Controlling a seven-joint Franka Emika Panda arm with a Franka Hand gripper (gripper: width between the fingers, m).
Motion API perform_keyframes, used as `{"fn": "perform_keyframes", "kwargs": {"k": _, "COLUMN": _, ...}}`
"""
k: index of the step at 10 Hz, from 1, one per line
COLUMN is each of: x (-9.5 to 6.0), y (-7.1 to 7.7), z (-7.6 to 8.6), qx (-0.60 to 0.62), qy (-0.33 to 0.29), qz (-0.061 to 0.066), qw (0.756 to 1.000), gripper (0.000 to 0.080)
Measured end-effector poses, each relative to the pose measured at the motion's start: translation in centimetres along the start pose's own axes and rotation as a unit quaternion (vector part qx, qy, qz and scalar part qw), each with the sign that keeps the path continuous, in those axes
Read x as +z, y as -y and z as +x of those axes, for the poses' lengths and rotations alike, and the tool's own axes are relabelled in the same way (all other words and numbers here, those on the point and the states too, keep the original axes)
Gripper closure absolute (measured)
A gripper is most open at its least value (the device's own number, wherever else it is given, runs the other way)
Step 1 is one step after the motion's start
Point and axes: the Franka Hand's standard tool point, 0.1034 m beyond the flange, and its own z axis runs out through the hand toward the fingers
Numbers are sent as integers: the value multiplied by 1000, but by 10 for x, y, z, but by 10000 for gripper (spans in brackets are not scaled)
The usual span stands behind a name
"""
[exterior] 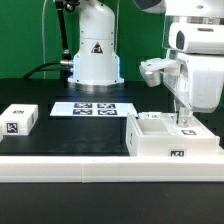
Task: Assemble cabinet
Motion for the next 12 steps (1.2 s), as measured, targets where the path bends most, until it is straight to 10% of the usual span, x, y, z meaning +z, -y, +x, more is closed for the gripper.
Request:
{"fn": "perform_keyframes", "kwargs": {"k": 3, "x": 0, "y": 0, "z": -1, "qx": 4, "qy": 3, "qz": 2, "qw": 1000, "gripper": 728}}
{"fn": "perform_keyframes", "kwargs": {"k": 7, "x": 0, "y": 1, "z": -1, "qx": 4, "qy": 3, "qz": 2, "qw": 1000, "gripper": 190}}
{"fn": "perform_keyframes", "kwargs": {"k": 12, "x": -12, "y": 10, "z": -1, "qx": 2, "qy": 4, "qz": -4, "qw": 1000, "gripper": 2}}
